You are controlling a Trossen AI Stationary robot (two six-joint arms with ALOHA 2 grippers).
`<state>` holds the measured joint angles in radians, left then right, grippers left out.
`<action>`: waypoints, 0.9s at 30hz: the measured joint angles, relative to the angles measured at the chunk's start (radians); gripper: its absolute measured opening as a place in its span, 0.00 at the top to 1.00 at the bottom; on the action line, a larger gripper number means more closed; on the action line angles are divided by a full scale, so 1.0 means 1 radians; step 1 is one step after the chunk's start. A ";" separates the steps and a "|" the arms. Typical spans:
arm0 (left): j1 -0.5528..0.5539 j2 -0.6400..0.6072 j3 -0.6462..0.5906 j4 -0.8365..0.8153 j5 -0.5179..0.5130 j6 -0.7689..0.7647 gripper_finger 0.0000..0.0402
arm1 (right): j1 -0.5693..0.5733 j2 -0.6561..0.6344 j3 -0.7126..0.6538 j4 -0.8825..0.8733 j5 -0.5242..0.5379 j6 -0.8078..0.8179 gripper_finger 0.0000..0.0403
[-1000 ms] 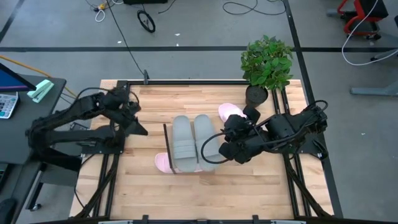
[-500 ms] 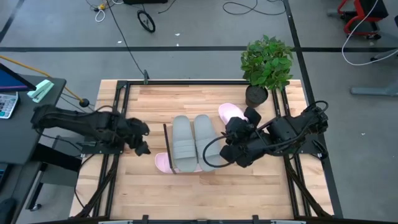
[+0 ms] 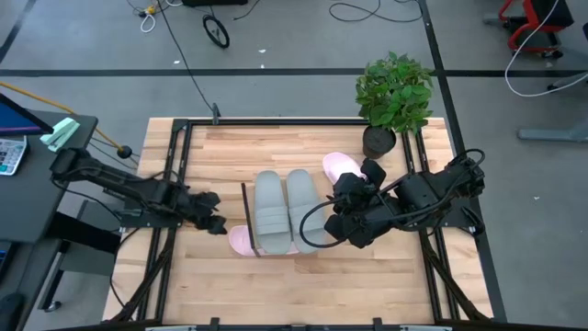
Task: Pick and place slides into the shelf
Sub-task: Put the pink slide on the shelf
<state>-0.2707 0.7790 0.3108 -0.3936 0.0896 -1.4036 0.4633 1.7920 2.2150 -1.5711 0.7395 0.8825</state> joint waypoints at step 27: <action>-0.052 0.333 -0.023 0.269 -0.076 -0.051 0.59 | 0.000 0.001 0.000 0.001 0.000 0.015 0.66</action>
<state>-0.3223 1.1121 0.2878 -0.1248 0.0140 -1.4550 0.4633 1.7927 2.2147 -1.5703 0.7399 0.8978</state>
